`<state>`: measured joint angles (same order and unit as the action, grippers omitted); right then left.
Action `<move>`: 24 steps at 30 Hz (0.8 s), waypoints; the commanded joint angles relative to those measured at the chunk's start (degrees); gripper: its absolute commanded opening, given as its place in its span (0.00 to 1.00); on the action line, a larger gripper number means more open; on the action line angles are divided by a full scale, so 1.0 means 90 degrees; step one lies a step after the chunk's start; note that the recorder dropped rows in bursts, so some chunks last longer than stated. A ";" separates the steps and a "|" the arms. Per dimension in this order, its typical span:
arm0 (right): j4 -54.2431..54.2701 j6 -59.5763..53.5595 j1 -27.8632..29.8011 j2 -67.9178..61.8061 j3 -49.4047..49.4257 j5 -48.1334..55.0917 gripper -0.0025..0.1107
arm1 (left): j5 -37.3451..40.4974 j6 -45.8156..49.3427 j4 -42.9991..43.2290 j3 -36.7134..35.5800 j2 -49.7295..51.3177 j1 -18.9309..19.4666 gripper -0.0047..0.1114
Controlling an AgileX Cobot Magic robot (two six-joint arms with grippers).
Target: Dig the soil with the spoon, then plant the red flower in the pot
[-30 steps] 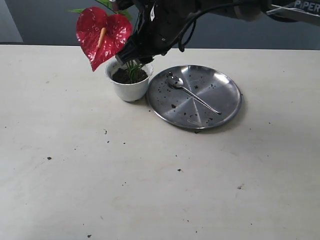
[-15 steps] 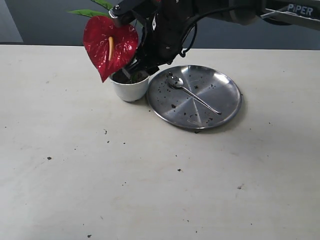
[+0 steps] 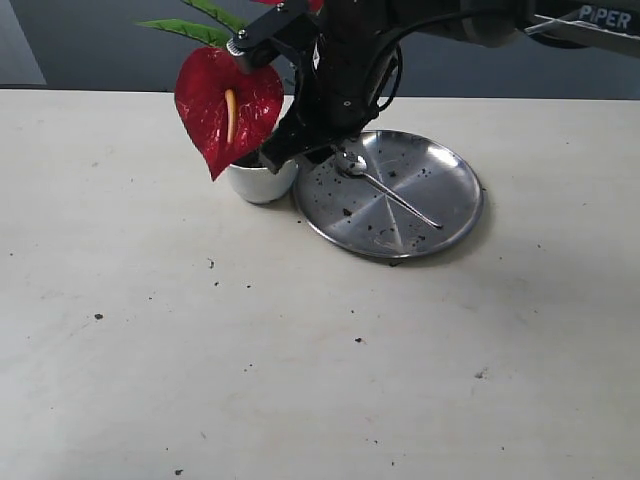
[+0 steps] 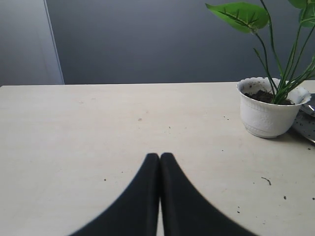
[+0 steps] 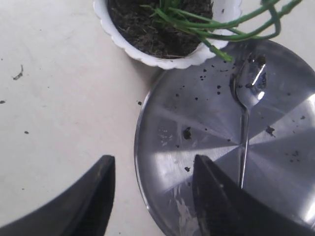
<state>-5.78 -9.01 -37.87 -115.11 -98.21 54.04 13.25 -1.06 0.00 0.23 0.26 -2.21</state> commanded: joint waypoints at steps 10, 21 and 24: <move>-0.0044 -0.0029 0.0017 0.0380 -0.0040 0.0070 0.44 | 0.0003 -0.0002 -0.0042 -0.0025 -0.0029 -0.0031 0.05; -0.0038 0.0129 0.0017 0.0882 -0.0010 0.0270 0.38 | 0.0003 -0.0002 -0.0042 -0.0025 -0.0029 -0.0031 0.05; 0.0104 0.0129 0.0017 0.1261 0.0237 0.0306 0.18 | 0.0003 -0.0002 -0.0042 -0.0025 -0.0029 -0.0031 0.05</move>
<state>-5.58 -7.99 -37.87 -106.88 -97.71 56.23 13.25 -1.06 0.00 0.23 0.26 -2.21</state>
